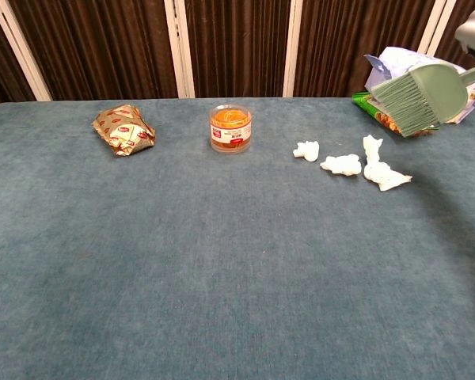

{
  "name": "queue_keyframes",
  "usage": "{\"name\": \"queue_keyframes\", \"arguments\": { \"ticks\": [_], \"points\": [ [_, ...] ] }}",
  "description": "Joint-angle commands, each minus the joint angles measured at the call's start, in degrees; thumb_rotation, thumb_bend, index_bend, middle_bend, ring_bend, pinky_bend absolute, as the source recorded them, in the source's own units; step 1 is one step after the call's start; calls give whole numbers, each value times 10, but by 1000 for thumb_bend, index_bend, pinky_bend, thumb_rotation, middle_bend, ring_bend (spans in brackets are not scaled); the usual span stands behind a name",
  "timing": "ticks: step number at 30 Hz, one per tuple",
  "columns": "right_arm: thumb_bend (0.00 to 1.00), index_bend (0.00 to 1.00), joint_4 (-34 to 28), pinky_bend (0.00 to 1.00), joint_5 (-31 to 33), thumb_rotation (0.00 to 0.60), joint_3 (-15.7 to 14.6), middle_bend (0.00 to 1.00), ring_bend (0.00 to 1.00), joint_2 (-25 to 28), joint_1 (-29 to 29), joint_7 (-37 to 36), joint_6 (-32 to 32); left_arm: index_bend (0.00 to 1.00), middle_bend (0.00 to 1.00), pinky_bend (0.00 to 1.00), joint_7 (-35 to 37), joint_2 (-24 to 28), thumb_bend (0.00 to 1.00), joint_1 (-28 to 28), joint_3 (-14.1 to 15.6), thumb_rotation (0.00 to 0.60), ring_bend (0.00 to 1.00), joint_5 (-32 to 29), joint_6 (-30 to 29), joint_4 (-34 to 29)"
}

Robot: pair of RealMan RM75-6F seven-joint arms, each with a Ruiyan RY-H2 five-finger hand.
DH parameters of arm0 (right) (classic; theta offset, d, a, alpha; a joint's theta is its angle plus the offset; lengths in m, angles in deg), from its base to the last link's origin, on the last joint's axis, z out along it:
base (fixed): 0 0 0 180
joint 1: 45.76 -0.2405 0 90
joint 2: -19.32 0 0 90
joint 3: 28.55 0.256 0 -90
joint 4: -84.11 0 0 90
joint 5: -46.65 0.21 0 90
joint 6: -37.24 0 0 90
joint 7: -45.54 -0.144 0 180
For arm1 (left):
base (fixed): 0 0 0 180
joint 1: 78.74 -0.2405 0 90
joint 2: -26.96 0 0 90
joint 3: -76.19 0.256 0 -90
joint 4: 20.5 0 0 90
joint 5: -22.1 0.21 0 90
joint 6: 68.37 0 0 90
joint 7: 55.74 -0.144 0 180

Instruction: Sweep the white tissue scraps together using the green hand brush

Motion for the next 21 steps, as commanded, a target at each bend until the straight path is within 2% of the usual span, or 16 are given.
{"name": "queue_keyframes", "arguments": {
  "ticks": [1, 11, 15, 21],
  "points": [
    [597, 673, -58, 972, -28, 600, -3, 1000, 1000, 41, 15, -14, -24, 0, 0, 0, 0, 0, 0, -1, 1, 600, 0, 2, -2, -1],
    [636, 724, -195, 972, -99, 600, -15, 1000, 1000, 129, 55, -56, -66, 0, 0, 0, -3, -3, 0, -5, 3, 600, 0, 15, -16, 1],
    [645, 742, -257, 972, -155, 600, -32, 1000, 1000, 158, 74, -76, -76, 0, 0, 0, -7, -4, 0, -6, 4, 600, 0, 17, -19, 1],
    [645, 742, -297, 972, -209, 600, -51, 1000, 1000, 170, 87, -82, -77, 0, 0, 0, -11, -5, 0, -7, 4, 600, 0, 18, -19, 1]
  ]
}}
